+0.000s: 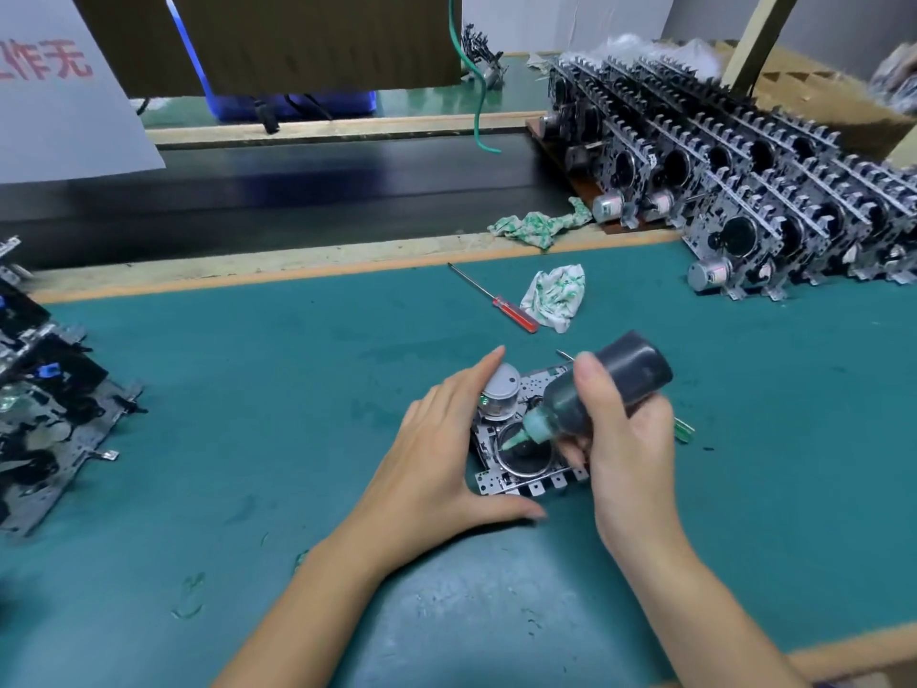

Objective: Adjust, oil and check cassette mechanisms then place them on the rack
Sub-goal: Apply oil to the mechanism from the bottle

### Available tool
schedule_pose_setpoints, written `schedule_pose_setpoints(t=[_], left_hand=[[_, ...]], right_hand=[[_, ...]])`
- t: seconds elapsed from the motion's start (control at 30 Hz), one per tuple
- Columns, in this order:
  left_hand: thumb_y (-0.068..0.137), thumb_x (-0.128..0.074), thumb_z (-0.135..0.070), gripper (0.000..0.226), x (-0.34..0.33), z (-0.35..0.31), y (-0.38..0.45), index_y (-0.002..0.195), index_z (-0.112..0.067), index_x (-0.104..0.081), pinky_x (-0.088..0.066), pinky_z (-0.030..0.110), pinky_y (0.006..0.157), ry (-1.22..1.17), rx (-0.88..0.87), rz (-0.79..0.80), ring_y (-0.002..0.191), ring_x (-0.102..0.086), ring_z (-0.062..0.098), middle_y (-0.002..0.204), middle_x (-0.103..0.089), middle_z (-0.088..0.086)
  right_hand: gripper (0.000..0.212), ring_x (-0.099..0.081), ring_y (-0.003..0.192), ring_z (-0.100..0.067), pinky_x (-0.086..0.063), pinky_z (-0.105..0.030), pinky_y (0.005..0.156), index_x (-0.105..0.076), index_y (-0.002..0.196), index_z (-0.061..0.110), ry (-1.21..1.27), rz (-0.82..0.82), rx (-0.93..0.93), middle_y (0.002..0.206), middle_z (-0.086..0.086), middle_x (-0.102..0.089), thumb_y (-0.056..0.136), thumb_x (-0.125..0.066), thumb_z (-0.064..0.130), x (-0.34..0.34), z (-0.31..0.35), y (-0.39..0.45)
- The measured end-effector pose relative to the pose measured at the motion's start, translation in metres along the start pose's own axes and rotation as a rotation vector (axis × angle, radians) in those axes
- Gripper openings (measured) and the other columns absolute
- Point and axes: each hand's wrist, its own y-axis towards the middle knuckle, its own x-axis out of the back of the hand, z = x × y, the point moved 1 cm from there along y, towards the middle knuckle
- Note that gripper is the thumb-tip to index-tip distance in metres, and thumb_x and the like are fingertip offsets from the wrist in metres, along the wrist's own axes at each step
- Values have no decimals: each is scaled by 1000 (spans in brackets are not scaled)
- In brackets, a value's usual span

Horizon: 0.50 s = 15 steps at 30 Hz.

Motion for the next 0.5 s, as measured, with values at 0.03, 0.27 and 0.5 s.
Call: schedule_pose_setpoints(t=[0.03, 0.27, 0.5], left_hand=[[54, -75, -67, 110, 0, -1, 0, 138, -54, -6, -14, 2, 101, 2, -2, -6, 119, -17, -26, 131, -21, -41], [50, -79, -67, 119, 0, -1, 1, 141, -51, -4, -13, 2, 101, 2, 1, 5, 119, -19, -24, 131, -25, -37], [51, -72, -72, 123, -2, 0, 1, 143, -49, 7, -15, 6, 104, 22, -12, 20, 122, -23, -12, 130, -27, -27]], right_hand=[[32, -41, 41, -5, -34, -14, 39, -54, 52, 21, -29, -8, 15, 47, 8, -46, 66, -64, 48, 0, -2, 0], [25, -53, 57, -12, -44, -36, 59, -62, 62, 30, -198, -30, 77, 54, 8, -56, 67, -60, 54, 4, -12, 1], [27, -49, 51, 2, -41, -16, 55, -53, 58, 26, -222, 8, 153, 51, 17, -54, 72, -58, 48, 4, -12, 1]])
